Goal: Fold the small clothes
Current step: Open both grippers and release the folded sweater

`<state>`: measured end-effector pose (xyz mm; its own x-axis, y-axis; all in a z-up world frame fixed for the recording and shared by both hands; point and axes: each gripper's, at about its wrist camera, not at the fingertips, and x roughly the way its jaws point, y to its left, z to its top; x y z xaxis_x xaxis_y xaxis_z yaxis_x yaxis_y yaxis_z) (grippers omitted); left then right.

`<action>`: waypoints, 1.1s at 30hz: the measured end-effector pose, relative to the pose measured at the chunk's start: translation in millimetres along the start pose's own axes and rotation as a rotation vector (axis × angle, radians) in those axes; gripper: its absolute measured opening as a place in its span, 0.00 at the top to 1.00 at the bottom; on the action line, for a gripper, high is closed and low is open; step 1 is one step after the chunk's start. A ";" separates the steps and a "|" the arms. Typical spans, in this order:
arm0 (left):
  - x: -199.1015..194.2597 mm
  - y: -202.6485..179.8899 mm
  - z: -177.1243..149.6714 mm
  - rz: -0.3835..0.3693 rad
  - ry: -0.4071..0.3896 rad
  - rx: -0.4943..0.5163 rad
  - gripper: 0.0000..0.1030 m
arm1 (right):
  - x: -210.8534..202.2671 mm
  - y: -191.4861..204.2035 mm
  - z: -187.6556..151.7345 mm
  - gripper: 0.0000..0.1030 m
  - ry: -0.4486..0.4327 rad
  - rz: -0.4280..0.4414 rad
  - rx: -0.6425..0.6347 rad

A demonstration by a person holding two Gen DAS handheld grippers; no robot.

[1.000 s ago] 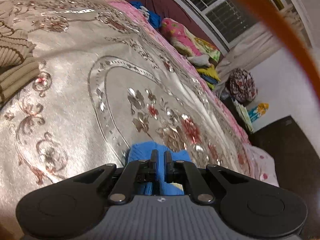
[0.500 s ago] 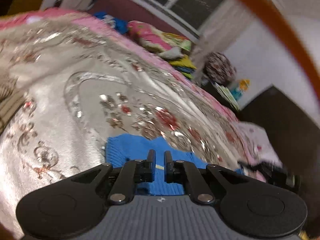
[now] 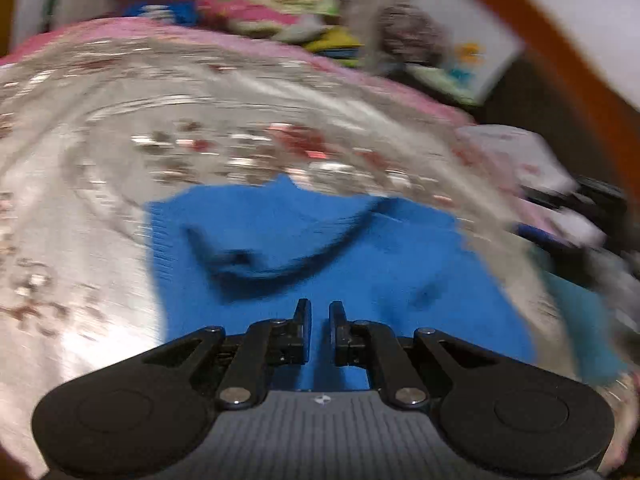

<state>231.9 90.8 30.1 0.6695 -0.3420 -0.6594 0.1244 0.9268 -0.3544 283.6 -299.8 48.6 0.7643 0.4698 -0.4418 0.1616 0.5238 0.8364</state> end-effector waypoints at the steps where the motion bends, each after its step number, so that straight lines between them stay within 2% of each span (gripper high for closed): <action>1: 1.6 9.2 5.5 0.069 -0.013 -0.048 0.87 | -5.6 1.2 -3.8 0.61 0.010 0.001 -0.012; 3: -4.3 29.9 12.0 0.157 -0.037 -0.174 0.87 | -16.3 4.8 -10.8 0.61 0.025 0.002 -0.048; 6: -27.1 49.0 7.6 0.181 -0.063 -0.303 0.87 | -32.2 11.5 -24.3 0.61 0.043 -0.027 -0.142; 10: -64.5 39.6 -13.9 0.222 -0.072 -0.245 0.87 | -45.5 11.9 -38.8 0.61 0.060 -0.045 -0.209; 15: -76.4 20.7 -24.4 0.170 -0.077 -0.191 0.85 | -49.1 11.1 -54.7 0.61 0.086 -0.035 -0.222; 18: -66.5 17.5 -22.7 0.104 -0.081 -0.197 0.84 | -43.3 16.2 -60.8 0.61 0.081 -0.090 -0.277; 20: -57.5 19.9 -21.6 0.054 -0.075 -0.206 0.84 | -35.2 20.0 -60.7 0.61 0.064 -0.158 -0.344; 24: -50.7 22.4 -28.0 -0.012 -0.075 -0.174 0.84 | -10.5 19.7 -53.4 0.61 0.052 -0.255 -0.398; 33: -26.6 35.3 -37.4 -0.100 -0.034 -0.127 0.83 | 63.1 22.2 -50.8 0.61 0.102 -0.343 -0.498</action>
<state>191.1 126.8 10.4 0.6833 -0.4244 -0.5941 0.0999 0.8604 -0.4997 303.7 -222.4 22.7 0.6528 0.2680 -0.7085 0.0579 0.9149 0.3995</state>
